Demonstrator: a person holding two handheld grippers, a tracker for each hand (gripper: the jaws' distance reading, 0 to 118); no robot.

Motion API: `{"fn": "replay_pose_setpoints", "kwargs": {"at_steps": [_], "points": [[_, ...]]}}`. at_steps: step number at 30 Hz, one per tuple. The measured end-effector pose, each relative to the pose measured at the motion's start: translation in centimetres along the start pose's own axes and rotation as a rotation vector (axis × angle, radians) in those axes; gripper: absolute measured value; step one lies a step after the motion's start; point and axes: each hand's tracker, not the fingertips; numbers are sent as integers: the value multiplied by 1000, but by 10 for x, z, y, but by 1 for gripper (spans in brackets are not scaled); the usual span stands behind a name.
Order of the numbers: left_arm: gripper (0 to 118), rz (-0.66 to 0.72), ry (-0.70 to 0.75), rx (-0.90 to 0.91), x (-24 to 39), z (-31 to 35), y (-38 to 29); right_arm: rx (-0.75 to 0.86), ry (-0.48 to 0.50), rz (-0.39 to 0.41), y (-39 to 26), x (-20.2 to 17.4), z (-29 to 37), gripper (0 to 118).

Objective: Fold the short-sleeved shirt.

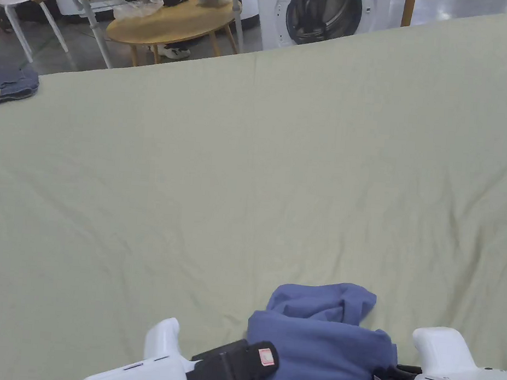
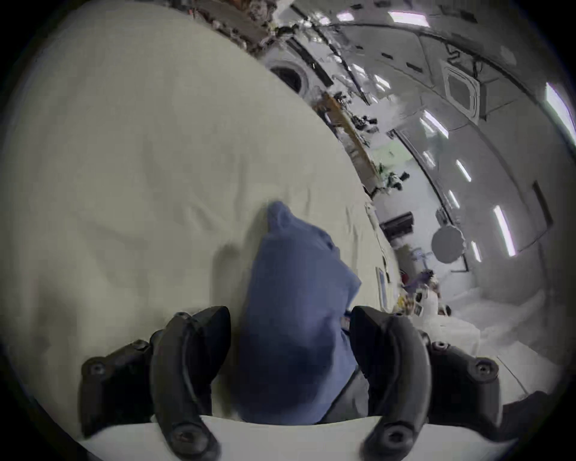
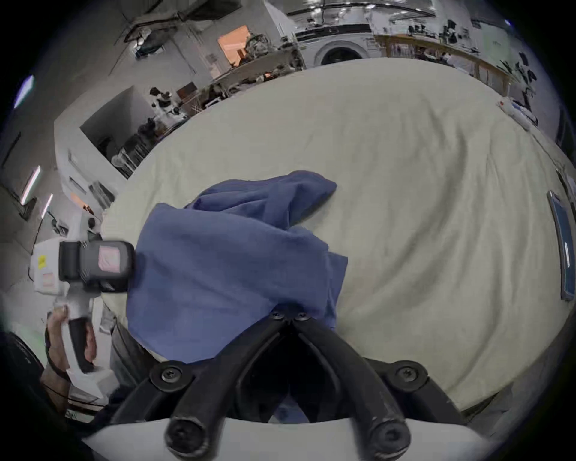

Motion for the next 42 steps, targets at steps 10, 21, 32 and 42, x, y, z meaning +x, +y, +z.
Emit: {"fn": "replay_pose_setpoints", "kwargs": {"at_steps": [10,21,32,42], "points": [[30,48,-52,50,-6,7,5,100,155,-101,-6,10,26,0],[30,162,468,520,-118,292,63,76,174,-181,-32,27,22,0],[63,-39,1076,508,-103,360,124,191,122,-142,-11,47,53,0],[60,-635,622,802,77,323,65,528,-26,145,58,16,100,0]]}}
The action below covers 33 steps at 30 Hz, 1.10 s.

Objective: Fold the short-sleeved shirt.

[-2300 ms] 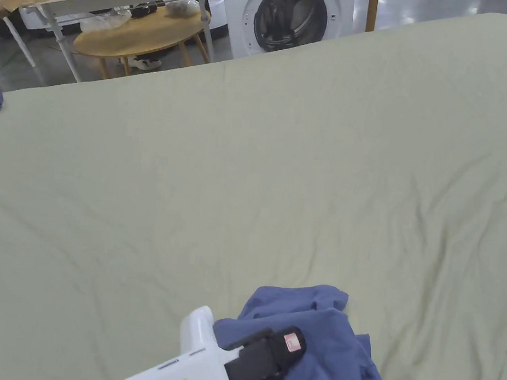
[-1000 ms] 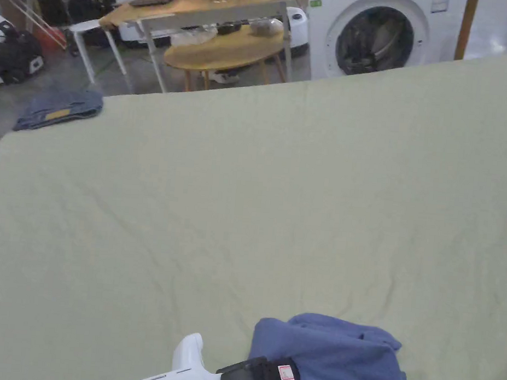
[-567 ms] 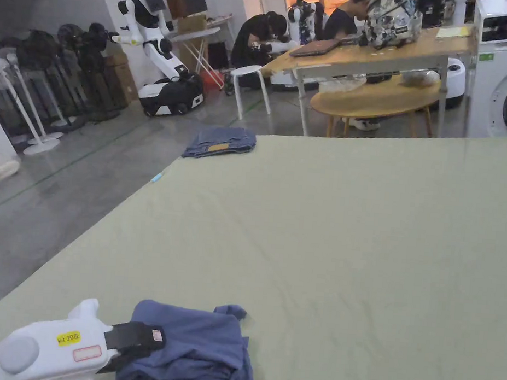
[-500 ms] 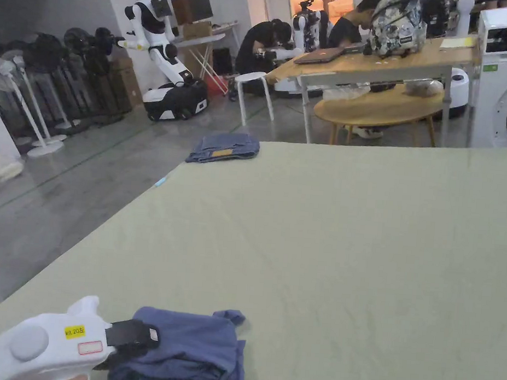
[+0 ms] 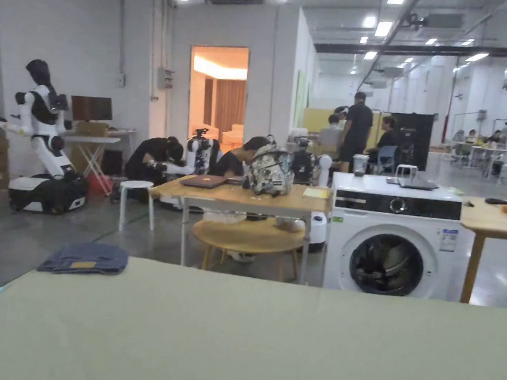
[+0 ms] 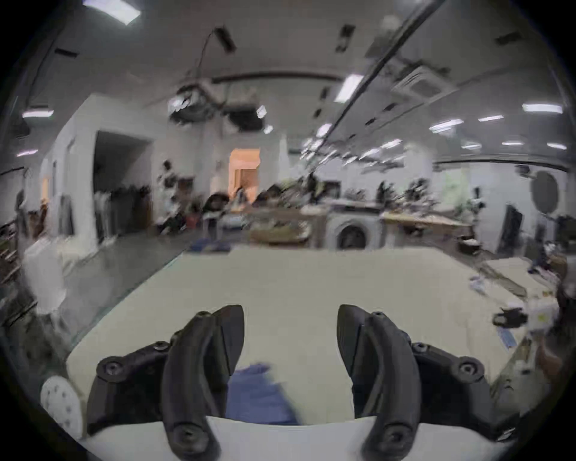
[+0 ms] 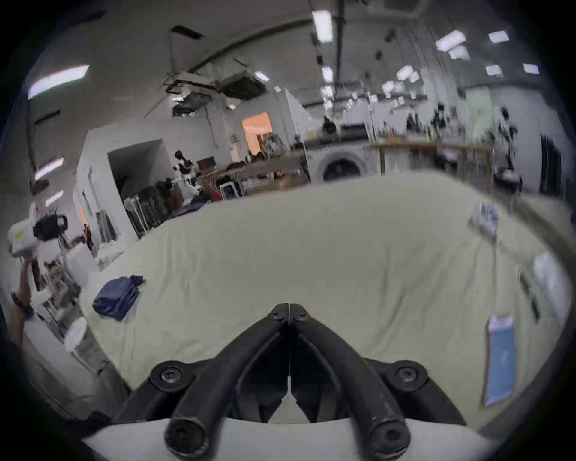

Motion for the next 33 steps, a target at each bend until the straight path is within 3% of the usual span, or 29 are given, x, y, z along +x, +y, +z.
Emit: {"fn": "replay_pose_setpoints", "kwargs": {"at_steps": [2,4,6,7,12,14,16,20,24,29,33], "points": [[54,-28,-89,69,38,-2,-1,85,-23,83,23,-17,5,0],[45,33,-164,129,76,-14,-7,197,-33,146,37,-31,11,0],[11,-15,-259,146,112,-29,-13,280,-30,188,50,-43,11,0],[0,-36,-254,165,128,-35,-16,292,-28,192,53,-45,9,0],[0,26,-259,116,167,-59,-19,325,-30,200,60,-51,9,0],[0,-40,-215,141,174,-53,-18,317,-32,230,59,-48,8,0],[0,-69,-167,143,173,-48,-16,305,-100,257,56,-47,8,0],[0,-4,-185,153,164,-46,-13,303,-42,127,55,-41,8,0],[0,-51,-146,136,165,-42,-17,315,-105,172,55,-44,14,0],[0,0,-157,138,161,-46,-18,319,-54,118,58,-43,18,0],[0,-6,-155,134,161,-47,-18,324,-79,149,59,-47,18,0]]}}
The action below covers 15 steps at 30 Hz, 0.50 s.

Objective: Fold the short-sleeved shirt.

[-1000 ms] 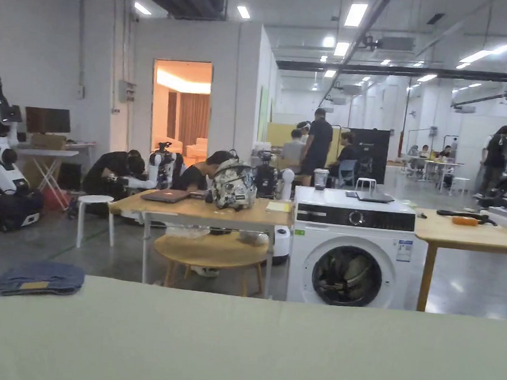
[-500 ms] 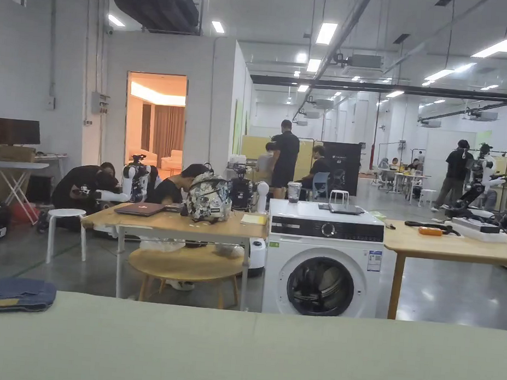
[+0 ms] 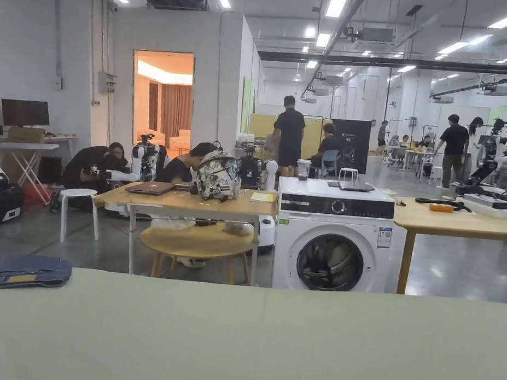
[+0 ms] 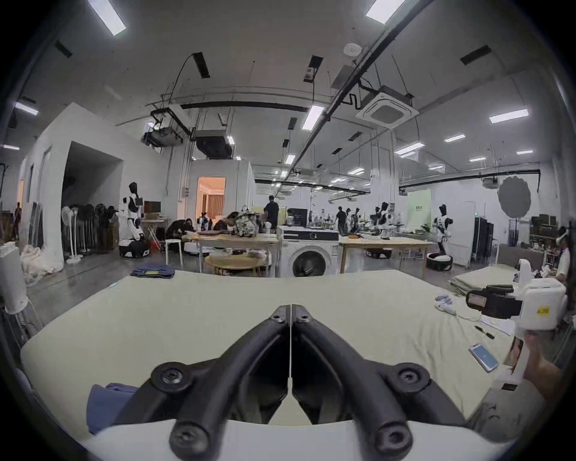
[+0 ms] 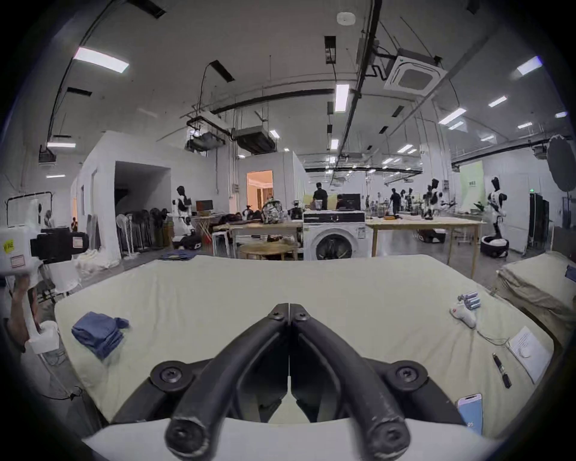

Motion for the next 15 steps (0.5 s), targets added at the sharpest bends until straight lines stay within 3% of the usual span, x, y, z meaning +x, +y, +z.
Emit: {"fn": "replay_pose_setpoints", "kwargs": {"at_steps": [4,5,6,7,8,9,10,11,15], "points": [[0,-8,20,13,1,1,1,-1,13,-15,1,0,0,0],[5,-13,12,25,2,2,1,-7,32,-18,2,1,-1,2],[18,-26,-5,37,2,4,2,-22,54,-18,3,1,-1,12],[34,-37,-8,49,3,6,2,-21,49,-12,4,0,0,35],[54,-60,-6,63,5,7,1,-14,39,4,4,-3,1,71],[66,-84,2,70,7,7,2,-2,21,31,5,-4,1,92],[79,-109,14,64,9,7,2,2,4,42,4,-6,1,101],[95,-143,37,59,11,7,3,5,-11,49,4,-7,0,102],[99,-149,63,55,13,6,2,58,-31,57,1,-6,4,102]]}}
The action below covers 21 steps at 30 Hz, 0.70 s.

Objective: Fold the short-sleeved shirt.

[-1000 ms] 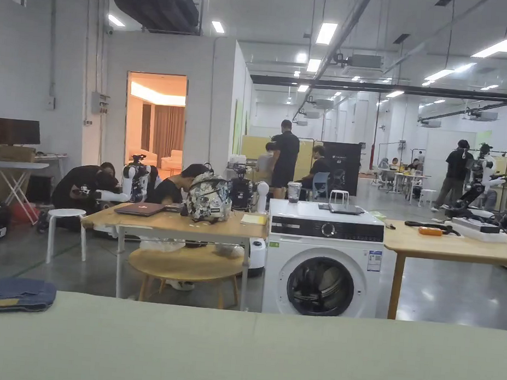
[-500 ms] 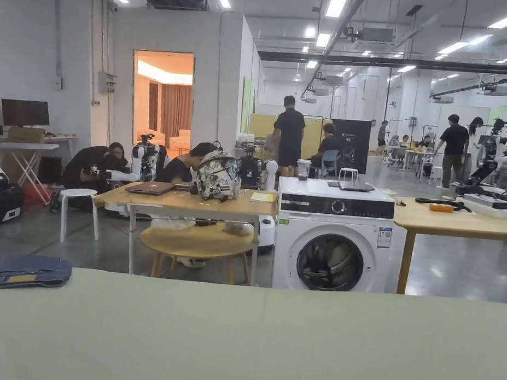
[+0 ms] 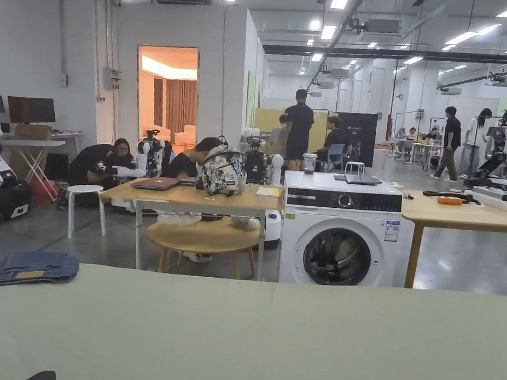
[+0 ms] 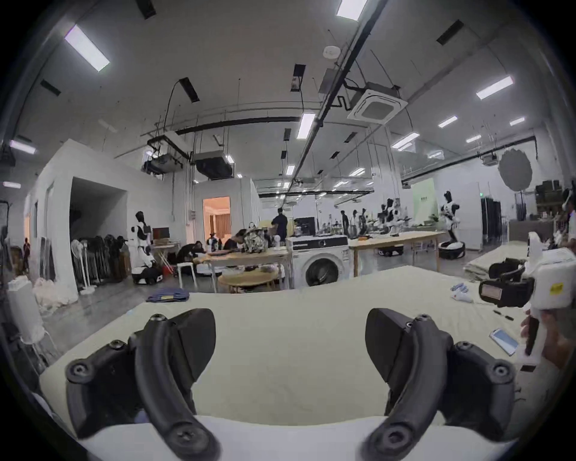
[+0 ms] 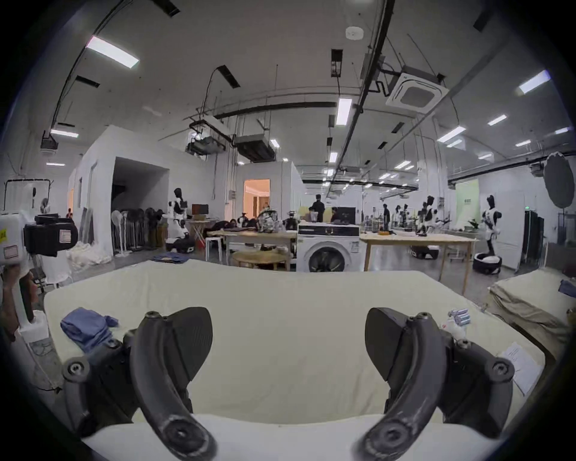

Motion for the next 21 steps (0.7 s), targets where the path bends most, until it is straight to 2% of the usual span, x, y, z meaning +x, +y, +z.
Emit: {"fn": "replay_pose_setpoints", "kwargs": {"at_steps": [7,13,16,21], "points": [[99,110,-37,4,-12,-3,-1,-43,18,-30,0,6,-5,102],[99,175,-81,-11,-17,-4,-2,-41,-36,4,-2,1,-4,102],[99,203,-81,-5,-17,-3,-3,-64,-14,-36,-2,0,-6,102],[99,178,-47,-3,-15,-1,-6,-75,-97,-58,-5,-4,-12,102]]}}
